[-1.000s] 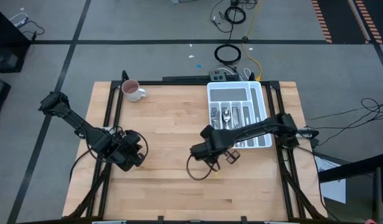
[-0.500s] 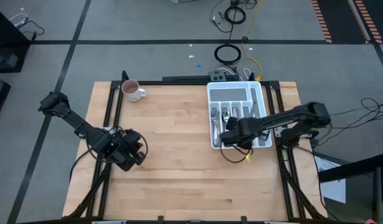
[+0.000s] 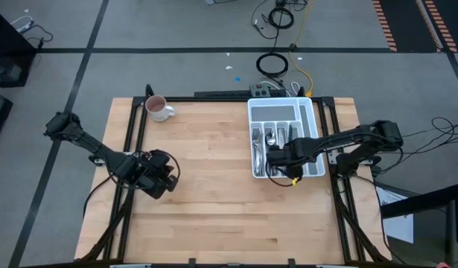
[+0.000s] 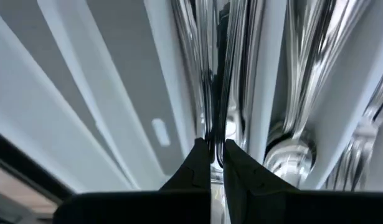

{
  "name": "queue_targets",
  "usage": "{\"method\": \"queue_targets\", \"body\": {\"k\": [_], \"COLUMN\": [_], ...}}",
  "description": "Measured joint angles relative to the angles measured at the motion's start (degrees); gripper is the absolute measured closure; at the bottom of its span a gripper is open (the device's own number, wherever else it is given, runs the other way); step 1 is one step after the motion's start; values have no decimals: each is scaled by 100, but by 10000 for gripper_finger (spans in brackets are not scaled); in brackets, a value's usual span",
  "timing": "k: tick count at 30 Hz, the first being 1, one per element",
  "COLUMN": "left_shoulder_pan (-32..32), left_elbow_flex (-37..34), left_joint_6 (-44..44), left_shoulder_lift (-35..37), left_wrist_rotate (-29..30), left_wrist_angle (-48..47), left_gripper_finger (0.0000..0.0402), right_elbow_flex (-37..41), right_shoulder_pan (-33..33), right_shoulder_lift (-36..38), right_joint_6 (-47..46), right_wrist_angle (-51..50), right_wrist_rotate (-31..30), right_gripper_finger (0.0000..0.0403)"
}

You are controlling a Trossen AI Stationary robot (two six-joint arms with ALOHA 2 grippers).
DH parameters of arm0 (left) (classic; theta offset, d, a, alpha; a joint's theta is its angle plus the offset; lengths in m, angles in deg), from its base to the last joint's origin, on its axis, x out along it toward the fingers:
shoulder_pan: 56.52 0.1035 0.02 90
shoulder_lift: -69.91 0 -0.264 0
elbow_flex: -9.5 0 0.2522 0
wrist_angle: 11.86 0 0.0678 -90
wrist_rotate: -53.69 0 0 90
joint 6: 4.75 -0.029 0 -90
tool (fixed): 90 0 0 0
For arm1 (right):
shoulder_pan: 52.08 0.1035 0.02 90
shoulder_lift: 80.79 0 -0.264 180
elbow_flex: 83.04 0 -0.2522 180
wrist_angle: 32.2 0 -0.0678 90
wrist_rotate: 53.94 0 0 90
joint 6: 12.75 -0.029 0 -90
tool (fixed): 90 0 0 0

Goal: Sort silverware
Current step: Put the silver table knife into the silverware tray

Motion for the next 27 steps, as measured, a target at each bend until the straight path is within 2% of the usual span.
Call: {"method": "queue_targets", "body": {"k": [6, 16, 27], "left_shoulder_pan": [165, 254, 254], "left_elbow_flex": [0, 0, 0], "left_joint_6": [-9, -11, -11], "left_shoulder_lift": [-2, -2, -2], "left_wrist_rotate": [1, 0, -31], "left_wrist_angle": [-4, -21, -13], "left_gripper_finger": [386, 386, 386], "right_elbow_flex": [7, 7, 11], "right_shoulder_pan": [-360, -939, -1185], "right_shoulder_lift": [0, -23, -224], "right_joint_6": [824, 1645, 1801], "right_wrist_angle": [298, 593, 869], "right_wrist_rotate": [417, 1002, 1392], "right_gripper_finger": [402, 402, 403]}}
